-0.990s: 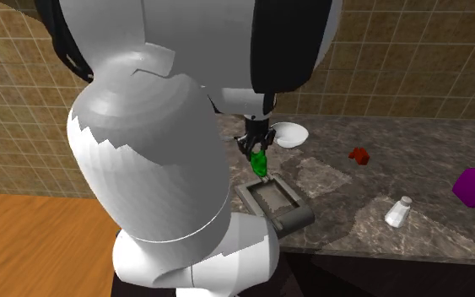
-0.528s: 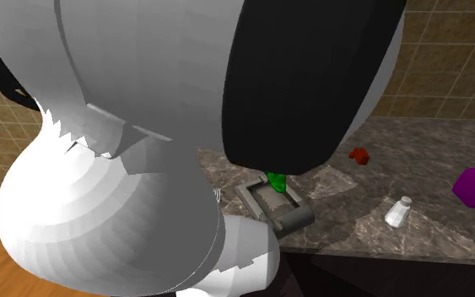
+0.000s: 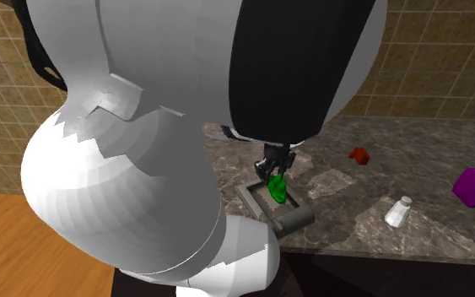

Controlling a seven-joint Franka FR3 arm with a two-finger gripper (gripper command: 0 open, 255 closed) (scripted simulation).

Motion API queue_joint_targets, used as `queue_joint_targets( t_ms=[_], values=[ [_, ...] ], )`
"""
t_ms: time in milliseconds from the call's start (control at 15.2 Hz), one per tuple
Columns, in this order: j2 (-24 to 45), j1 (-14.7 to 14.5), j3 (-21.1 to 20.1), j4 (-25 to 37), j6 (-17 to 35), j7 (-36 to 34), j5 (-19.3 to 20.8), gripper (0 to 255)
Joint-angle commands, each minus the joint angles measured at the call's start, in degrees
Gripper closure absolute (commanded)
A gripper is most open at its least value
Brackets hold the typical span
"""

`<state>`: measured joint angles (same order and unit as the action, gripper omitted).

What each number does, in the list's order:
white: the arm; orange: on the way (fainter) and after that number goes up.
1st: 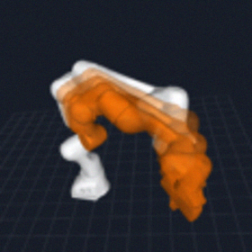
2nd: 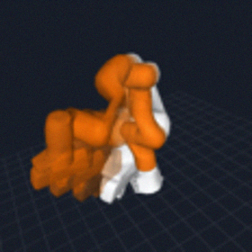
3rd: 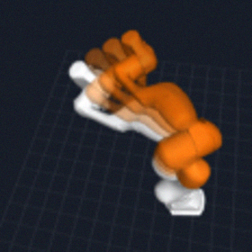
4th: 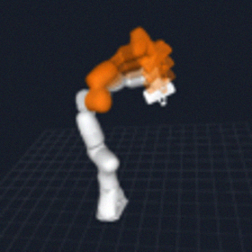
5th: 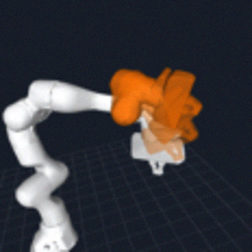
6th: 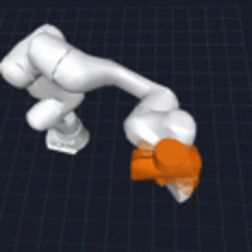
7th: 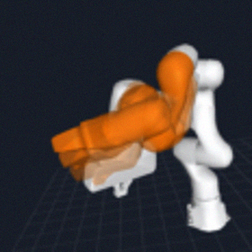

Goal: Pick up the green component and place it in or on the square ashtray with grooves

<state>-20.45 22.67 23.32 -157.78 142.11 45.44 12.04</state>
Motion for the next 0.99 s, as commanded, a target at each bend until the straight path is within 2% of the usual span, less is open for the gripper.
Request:
queue_joint_targets(
  t_ms=[0,396,924],
  values=[
    [1.6,-0.2,0.4,-0.5,2.1,0.3,-0.2,255],
    [7.0,-1.3,1.8,-1.8,8.7,1.6,-1.8,255],
    [7.0,-1.3,1.8,-1.8,8.7,1.6,-1.8,255]
  ],
)
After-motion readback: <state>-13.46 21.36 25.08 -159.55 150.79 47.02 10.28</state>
